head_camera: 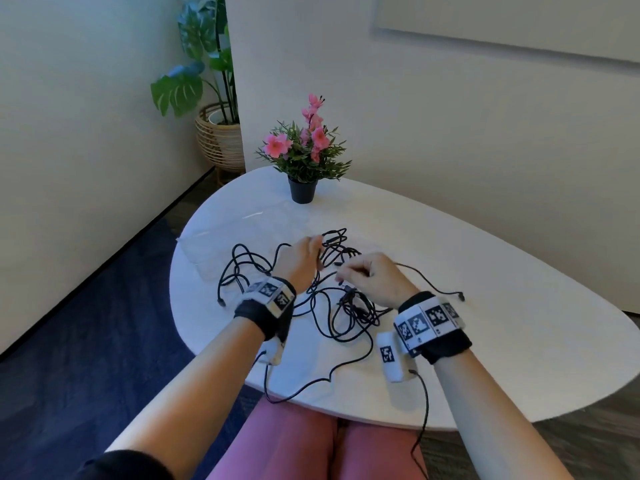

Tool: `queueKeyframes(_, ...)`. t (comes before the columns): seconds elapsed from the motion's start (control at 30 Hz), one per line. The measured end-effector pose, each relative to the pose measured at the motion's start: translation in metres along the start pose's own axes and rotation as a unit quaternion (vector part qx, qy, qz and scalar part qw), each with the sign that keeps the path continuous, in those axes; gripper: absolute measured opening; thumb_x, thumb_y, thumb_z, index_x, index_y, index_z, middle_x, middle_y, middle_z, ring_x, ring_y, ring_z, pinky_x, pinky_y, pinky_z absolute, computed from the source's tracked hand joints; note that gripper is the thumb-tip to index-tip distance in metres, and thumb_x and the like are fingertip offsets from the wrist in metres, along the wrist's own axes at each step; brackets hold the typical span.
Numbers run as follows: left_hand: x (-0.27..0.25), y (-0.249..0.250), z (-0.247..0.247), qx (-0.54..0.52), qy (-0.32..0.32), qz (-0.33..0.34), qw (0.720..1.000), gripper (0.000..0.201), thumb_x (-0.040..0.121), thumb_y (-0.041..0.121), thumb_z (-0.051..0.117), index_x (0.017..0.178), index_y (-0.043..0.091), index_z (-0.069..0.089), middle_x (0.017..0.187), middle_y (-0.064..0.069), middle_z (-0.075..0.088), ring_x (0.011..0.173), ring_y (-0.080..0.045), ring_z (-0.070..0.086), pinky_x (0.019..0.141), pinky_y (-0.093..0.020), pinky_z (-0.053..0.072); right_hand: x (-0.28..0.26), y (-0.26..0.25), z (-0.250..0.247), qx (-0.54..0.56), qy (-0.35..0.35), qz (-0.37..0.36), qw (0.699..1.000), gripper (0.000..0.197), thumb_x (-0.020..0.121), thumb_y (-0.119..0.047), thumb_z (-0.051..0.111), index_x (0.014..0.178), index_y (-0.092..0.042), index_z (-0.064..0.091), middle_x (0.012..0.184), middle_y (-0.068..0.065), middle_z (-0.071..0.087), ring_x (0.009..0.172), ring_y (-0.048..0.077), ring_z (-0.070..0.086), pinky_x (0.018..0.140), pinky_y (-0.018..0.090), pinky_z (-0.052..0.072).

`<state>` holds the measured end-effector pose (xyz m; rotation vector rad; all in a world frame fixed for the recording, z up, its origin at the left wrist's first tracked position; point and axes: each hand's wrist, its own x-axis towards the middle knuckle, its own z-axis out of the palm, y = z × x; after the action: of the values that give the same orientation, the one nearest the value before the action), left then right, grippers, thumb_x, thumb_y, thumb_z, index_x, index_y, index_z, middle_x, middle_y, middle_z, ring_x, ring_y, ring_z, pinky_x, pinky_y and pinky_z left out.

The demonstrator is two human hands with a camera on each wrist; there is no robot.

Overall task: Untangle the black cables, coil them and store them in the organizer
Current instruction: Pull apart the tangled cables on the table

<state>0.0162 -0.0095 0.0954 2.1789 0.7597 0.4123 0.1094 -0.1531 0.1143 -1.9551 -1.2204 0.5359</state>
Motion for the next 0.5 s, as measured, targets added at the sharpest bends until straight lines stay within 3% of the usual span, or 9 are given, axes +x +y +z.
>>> queueKeyframes(0.07, -0.011, 0.013, 0.005, 0.014, -0.042, 0.042, 0.998, 0.062, 0.102, 0.042, 0.017, 0.071, 0.016, 0.063, 0.06, 0.004, 0.061, 0.06, -0.013, 0.056, 0.065, -0.029, 0.04, 0.007, -0.005, -0.006, -0.004, 0.056, -0.008, 0.998, 0.012, 0.087, -0.022, 0.065, 0.082, -0.019, 0.076, 0.073, -0.004, 0.07, 0.068, 0.008, 0.062, 0.069, 0.027, 0.049)
queueKeyframes(0.13, -0.015, 0.02, 0.008, -0.06, -0.075, 0.045, 0.994, 0.07, 0.099, 0.051, 0.017, 0.068, 0.015, 0.068, 0.055, 0.005, 0.061, 0.05, -0.007, 0.051, 0.059, -0.024, 0.039, 0.011, -0.005, -0.01, -0.005, 0.106, 0.0, 0.994, 0.01, 0.083, -0.031, 0.069, 0.082, -0.024, 0.076, 0.076, -0.007, 0.072, 0.074, 0.007, 0.066, 0.072, 0.028, 0.053)
queueKeyframes(0.2, -0.018, 0.023, 0.006, -0.129, -0.129, 0.035, 0.983, 0.057, 0.096, 0.054, 0.032, 0.076, 0.014, 0.069, 0.057, 0.006, 0.059, 0.044, -0.004, 0.047, 0.05, -0.019, 0.038, 0.012, -0.001, -0.012, 0.015, 0.144, 0.017, 0.989, 0.012, 0.077, -0.036, 0.074, 0.076, -0.024, 0.074, 0.072, -0.007, 0.071, 0.069, 0.008, 0.065, 0.067, 0.025, 0.051)
queueKeyframes(0.3, -0.018, 0.022, -0.007, -0.153, -0.186, 0.035, 0.97, 0.025, 0.093, 0.037, 0.056, 0.078, 0.017, 0.062, 0.055, 0.01, 0.049, 0.043, -0.003, 0.042, 0.045, -0.016, 0.035, 0.012, 0.007, -0.015, 0.108, 0.182, 0.043, 0.976, 0.021, 0.07, -0.03, 0.081, 0.066, -0.018, 0.064, 0.061, -0.01, 0.061, 0.055, 0.001, 0.053, 0.058, 0.015, 0.042)
queueKeyframes(0.4, -0.018, 0.019, -0.022, -0.304, -0.169, 0.023, 0.937, 0.025, 0.099, 0.029, 0.044, 0.081, 0.014, 0.054, 0.062, 0.005, 0.043, 0.057, -0.011, 0.043, 0.056, -0.02, 0.041, 0.009, 0.01, -0.018, 0.15, 0.2, 0.027, 0.968, 0.021, 0.083, -0.027, 0.07, 0.07, -0.012, 0.062, 0.053, -0.01, 0.047, 0.047, 0.0, 0.039, 0.054, 0.017, 0.034)
queueKeyframes(0.5, -0.016, 0.019, -0.025, -0.424, -0.094, -0.006, 0.901, 0.028, 0.101, 0.029, 0.036, 0.087, 0.015, 0.055, 0.091, -0.002, 0.059, 0.094, -0.013, 0.059, 0.085, -0.031, 0.051, 0.004, 0.004, -0.011, 0.172, 0.172, 0.012, 0.97, 0.018, 0.094, -0.013, 0.055, 0.09, 0.0, 0.066, 0.044, -0.019, 0.052, 0.043, -0.005, 0.046, 0.049, 0.007, 0.033)
